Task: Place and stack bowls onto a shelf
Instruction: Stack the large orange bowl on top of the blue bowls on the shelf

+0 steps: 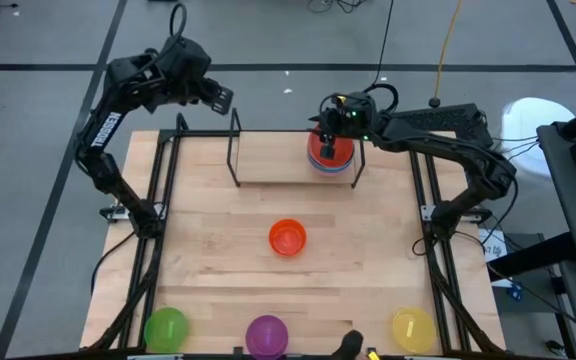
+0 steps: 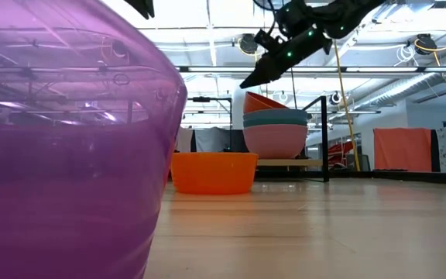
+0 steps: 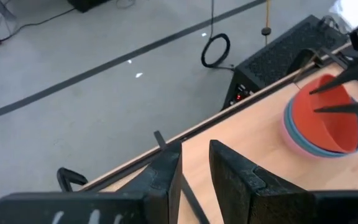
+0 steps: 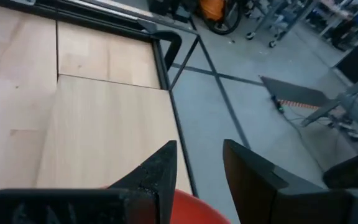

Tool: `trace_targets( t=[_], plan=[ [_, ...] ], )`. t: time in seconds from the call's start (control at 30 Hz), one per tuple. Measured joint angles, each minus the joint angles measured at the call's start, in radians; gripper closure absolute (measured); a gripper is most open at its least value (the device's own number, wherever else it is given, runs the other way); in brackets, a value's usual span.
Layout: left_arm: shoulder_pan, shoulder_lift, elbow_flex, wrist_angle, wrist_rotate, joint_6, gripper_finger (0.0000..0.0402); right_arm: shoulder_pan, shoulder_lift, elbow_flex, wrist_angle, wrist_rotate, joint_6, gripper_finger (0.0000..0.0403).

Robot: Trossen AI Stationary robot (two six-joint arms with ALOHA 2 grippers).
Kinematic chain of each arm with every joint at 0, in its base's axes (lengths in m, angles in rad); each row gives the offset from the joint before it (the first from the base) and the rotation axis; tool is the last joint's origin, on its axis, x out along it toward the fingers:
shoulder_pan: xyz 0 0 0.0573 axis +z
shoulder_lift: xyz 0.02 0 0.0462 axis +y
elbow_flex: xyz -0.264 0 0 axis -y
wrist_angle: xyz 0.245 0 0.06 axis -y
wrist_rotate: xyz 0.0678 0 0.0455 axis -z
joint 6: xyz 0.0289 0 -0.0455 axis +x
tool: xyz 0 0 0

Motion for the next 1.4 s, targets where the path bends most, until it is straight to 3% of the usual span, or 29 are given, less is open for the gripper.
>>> trace_targets(
  t=[0.17, 0.97, 1.13, 1.4],
  plan=[
    [0.000, 0.000, 0.000, 0.000, -0.014, -0.006, 0.0314, -0.009, 0.004, 0.000, 0.000, -0.042, 0.003, 0.0277],
    [0.000, 0.001, 0.000, 0.000, -0.014, -0.009, 0.0314, -0.066, 0.005, -0.073, 0.025, -0.045, 0.029, 0.0277],
    [0.000, 0.001, 0.000, 0.000, -0.014, -0.008, 0.0314, -0.115, 0.019, -0.074, 0.031, -0.146, 0.075, 0.0277],
    [0.000, 0.001, 0.000, -0.006, -0.015, -0.008, 0.0314, -0.143, 0.022, -0.075, 0.034, -0.171, 0.098, 0.0277]
  ],
)
